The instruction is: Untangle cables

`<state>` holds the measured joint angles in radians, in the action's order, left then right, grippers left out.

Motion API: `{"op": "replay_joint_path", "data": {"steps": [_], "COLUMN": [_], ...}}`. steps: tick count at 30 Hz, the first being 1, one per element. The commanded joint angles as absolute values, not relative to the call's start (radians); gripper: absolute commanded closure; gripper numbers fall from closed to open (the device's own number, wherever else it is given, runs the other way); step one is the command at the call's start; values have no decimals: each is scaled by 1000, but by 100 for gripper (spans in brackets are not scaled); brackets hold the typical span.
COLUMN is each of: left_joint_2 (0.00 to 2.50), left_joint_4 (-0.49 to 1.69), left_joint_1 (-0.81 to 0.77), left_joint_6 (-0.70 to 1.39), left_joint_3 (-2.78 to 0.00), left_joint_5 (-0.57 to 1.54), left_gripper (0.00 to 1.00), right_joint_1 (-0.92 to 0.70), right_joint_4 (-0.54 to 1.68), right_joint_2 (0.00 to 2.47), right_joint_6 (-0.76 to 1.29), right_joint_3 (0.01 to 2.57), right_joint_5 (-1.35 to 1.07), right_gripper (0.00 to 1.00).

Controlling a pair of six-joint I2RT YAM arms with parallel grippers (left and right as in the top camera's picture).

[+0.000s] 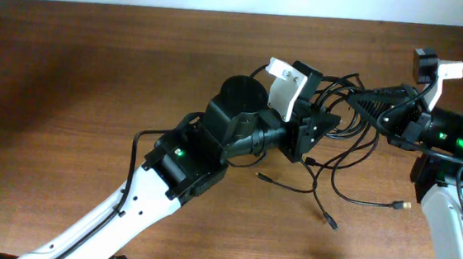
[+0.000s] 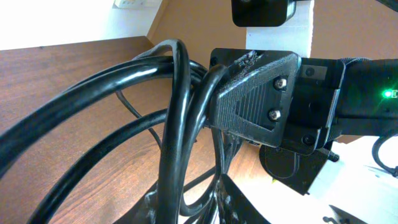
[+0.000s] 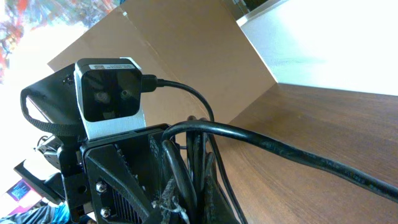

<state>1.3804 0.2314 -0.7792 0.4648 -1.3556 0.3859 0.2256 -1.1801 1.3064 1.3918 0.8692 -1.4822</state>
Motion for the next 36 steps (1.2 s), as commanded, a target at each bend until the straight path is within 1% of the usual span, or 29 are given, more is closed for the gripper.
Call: {"op": "replay_joint_path", "data": {"steps": [1, 3, 8, 9, 10, 11, 12, 13, 15, 18, 21, 25, 28, 32, 36], "left_joint_2": [1401, 1412, 1413, 1411, 1409, 1405, 1396, 1388, 1367, 1344, 1342, 1342, 1342, 1342, 1344], "left_joint_4": [220, 215, 195, 198, 213, 242, 294, 337, 410, 448, 446, 377, 291, 238, 210], "left_joint_1": [-783, -783, -782, -782, -776, -764, -745, -725, -688, -684, -684, -684, -684, -684, -685], "left_joint_6": [459, 459, 437, 406, 366, 353, 337, 332, 305, 228, 230, 281, 393, 657, 849], "left_joint_3": [-1362, -1362, -1362, -1362, -1362, -1362, -1362, -1362, -1362, -1362, -1362, -1362, -1362, -1362, -1362], "left_joint_5": [405, 405, 405, 405, 405, 404, 404, 404, 405, 405, 404, 403, 393, 242, 239], "left_gripper": [88, 100, 100, 100, 100, 100, 100, 100, 100, 100, 100, 100, 100, 100, 100], "right_joint_1": [223, 223, 223, 223, 224, 226, 239, 252, 284, 298, 298, 297, 295, 294, 292], "right_joint_4": [-1186, -1186, -1186, -1186, -1186, -1186, -1186, -1185, -1185, -1186, -1186, -1184, -1182, -1182, -1182], "right_joint_2": [1298, 1298, 1298, 1298, 1298, 1298, 1298, 1298, 1299, 1299, 1299, 1301, 1324, 1331, 1331], "right_joint_6": [1397, 1397, 1397, 1396, 1394, 1391, 1380, 1366, 1364, 1358, 1358, 1358, 1359, 1362, 1362], "right_joint_3": [878, 878, 878, 878, 878, 878, 878, 878, 878, 878, 878, 878, 878, 878, 878], "right_joint_5": [-1459, -1463, -1468, -1470, -1470, -1470, -1470, -1471, -1475, -1497, -1535, -1546, -1546, -1546, -1541], "right_gripper": [96, 96, 96, 68, 48, 37, 29, 25, 23, 23, 23, 23, 23, 23, 23]}}
